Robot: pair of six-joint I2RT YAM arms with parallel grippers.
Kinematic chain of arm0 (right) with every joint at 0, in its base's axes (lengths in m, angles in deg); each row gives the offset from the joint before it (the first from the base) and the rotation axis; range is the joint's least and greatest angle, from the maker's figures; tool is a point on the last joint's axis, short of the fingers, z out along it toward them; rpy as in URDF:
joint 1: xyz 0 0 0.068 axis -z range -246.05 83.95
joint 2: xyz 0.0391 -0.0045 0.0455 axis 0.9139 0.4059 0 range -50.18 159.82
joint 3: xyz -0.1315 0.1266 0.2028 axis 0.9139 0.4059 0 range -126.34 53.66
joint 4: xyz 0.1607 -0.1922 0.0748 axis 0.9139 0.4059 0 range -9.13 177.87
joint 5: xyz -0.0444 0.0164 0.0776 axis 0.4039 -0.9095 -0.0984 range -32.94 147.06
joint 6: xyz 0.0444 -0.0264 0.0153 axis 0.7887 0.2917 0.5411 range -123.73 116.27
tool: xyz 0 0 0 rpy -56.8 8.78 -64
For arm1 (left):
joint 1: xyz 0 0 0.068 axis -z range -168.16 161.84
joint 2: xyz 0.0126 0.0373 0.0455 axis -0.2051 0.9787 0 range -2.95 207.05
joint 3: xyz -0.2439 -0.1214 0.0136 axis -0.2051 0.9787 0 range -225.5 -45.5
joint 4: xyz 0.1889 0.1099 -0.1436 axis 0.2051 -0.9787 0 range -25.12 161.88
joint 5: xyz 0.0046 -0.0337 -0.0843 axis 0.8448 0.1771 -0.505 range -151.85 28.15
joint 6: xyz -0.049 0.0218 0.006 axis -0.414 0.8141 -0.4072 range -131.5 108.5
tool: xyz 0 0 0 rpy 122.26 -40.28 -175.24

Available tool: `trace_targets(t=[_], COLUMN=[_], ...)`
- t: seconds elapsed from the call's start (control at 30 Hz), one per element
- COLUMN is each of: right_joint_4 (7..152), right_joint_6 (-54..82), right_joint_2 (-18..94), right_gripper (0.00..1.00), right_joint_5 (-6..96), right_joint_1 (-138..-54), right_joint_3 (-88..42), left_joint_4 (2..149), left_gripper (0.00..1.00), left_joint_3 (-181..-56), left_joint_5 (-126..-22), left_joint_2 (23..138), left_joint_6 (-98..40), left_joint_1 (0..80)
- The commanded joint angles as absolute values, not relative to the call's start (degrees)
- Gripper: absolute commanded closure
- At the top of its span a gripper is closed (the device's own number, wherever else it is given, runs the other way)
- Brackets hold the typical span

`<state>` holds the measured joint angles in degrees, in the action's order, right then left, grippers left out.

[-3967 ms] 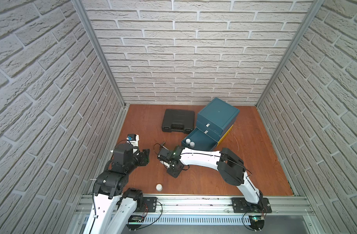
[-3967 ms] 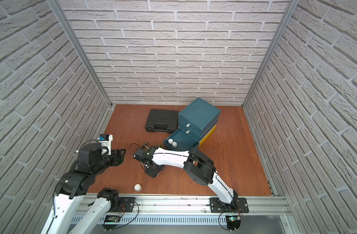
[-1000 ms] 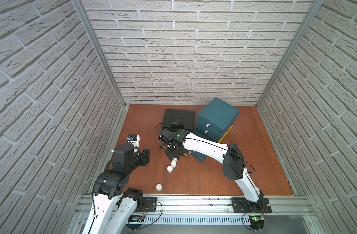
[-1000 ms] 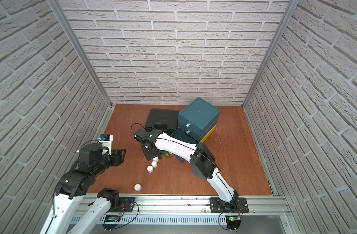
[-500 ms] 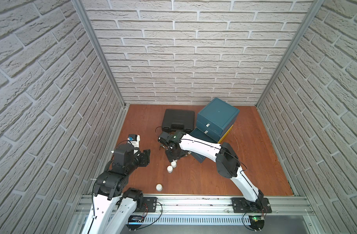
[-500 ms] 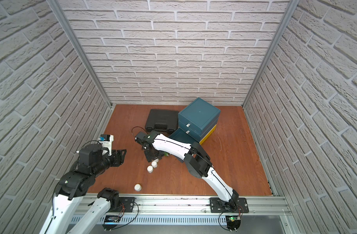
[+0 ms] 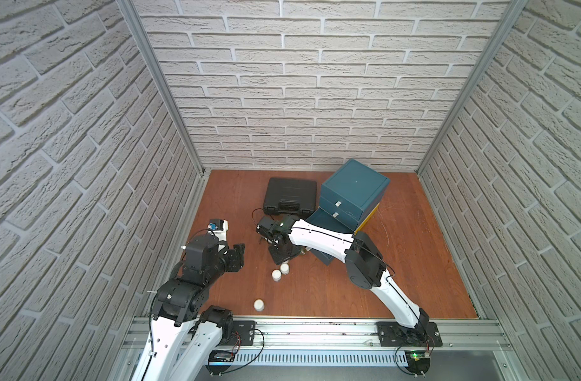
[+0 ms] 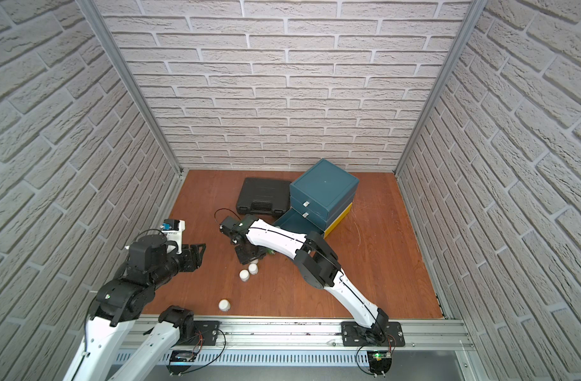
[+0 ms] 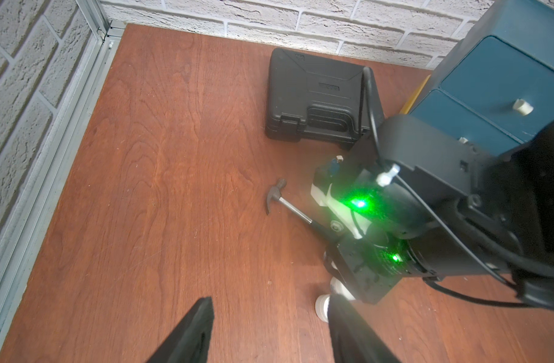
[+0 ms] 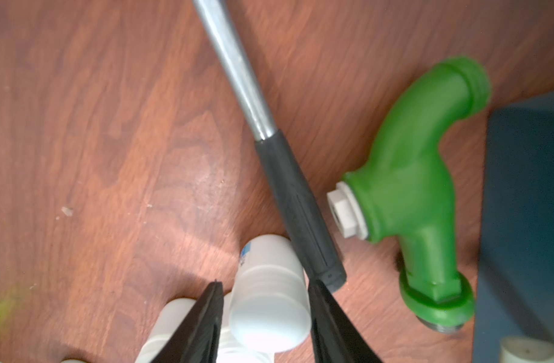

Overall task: Put the paint cans in the drawer according to color
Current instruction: Pick up the paint can at the center of the board.

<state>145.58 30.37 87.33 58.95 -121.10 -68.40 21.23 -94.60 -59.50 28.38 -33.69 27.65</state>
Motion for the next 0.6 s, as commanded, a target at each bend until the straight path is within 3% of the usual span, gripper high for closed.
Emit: trace_targets(t=[0.0, 0.17, 0.4, 0.57], right_joint_4=[145.6, 146.0, 146.2, 146.4], right_joint_6=[30.1, 29.4, 28.4, 27.3], right_joint_2=[88.6, 88.5, 89.1, 87.6], right_gripper=[0.55, 0.62, 0.59, 0.76], right_joint_5=[59.2, 59.2, 58.4, 59.8], right_joint_1=[-120.8, -120.7, -120.8, -121.0], right_joint_3=[-69.8, -69.7, -69.9, -70.1], left_joint_4=[21.7, 21.6, 21.6, 21.6], left_gripper=[0.37, 0.37, 0.37, 0.37], left_joint_3=[-94.1, -94.1, -94.2, -94.2], left_joint_5=[-59.0, -58.9, -58.9, -58.9], left_joint_2=[28.1, 28.1, 28.1, 28.0], left_joint_6=[-34.0, -34.0, -34.0, -34.0], left_joint_1=[27.8, 27.9, 27.8, 27.8])
